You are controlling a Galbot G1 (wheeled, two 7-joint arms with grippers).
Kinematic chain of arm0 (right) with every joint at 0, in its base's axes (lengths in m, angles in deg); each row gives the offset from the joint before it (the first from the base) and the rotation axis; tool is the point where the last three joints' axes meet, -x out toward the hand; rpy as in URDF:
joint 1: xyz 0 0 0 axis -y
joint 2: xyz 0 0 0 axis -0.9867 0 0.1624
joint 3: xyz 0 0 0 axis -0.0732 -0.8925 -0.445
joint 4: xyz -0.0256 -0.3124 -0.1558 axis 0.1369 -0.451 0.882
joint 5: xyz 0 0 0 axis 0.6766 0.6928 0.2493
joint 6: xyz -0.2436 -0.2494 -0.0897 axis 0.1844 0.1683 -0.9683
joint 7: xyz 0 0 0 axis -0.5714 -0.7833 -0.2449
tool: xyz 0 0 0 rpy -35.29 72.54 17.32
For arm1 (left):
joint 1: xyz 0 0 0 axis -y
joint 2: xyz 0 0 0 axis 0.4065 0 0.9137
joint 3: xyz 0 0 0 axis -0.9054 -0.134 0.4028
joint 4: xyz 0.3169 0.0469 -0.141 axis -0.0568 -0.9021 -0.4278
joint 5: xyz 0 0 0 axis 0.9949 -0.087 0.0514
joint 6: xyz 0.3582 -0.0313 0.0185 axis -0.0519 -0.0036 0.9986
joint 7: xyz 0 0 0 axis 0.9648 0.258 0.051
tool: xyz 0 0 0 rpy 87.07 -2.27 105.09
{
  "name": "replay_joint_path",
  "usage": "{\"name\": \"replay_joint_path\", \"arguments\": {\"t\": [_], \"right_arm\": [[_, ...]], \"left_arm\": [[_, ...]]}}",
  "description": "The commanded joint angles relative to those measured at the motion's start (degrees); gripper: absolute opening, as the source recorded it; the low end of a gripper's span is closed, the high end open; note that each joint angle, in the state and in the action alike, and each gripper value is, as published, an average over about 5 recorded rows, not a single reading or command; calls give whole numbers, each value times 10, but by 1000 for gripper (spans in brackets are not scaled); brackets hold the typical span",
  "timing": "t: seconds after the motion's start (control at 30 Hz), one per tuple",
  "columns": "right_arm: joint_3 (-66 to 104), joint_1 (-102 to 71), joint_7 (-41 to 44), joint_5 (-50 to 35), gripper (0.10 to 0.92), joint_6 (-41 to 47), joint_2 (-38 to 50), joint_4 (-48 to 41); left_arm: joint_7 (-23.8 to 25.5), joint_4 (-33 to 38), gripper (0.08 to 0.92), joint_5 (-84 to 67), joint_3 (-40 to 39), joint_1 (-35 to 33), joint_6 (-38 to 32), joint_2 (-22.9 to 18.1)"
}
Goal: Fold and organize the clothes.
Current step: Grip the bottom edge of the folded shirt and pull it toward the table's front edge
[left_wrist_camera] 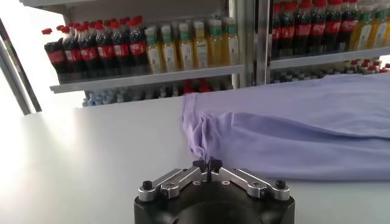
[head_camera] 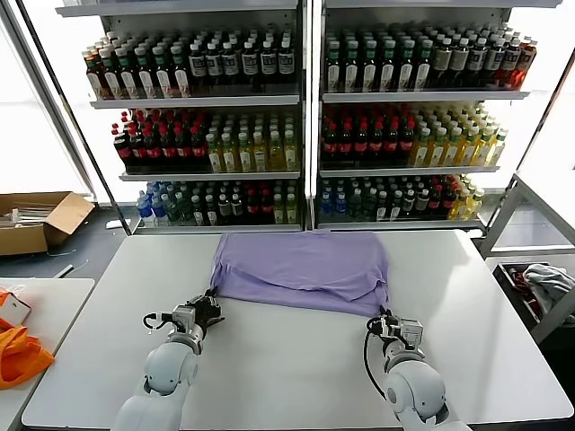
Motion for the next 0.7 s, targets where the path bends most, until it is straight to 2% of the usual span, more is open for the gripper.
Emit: {"name": "replay_joint_path", "arguments": {"t": [0.03, 0.2, 0.7], "right_arm": [[1, -12, 0, 2, 120, -3, 11, 52], [2, -35, -8, 9, 120, -2, 19, 92], [19, -185, -13, 52, 120, -3, 35, 164]], "left_arm": [[-9, 116, 86, 1, 13, -53, 5, 9], [-12, 189, 86, 1, 29, -111, 3, 12], [-24, 335, 86, 31, 59, -322, -9, -13]]}}
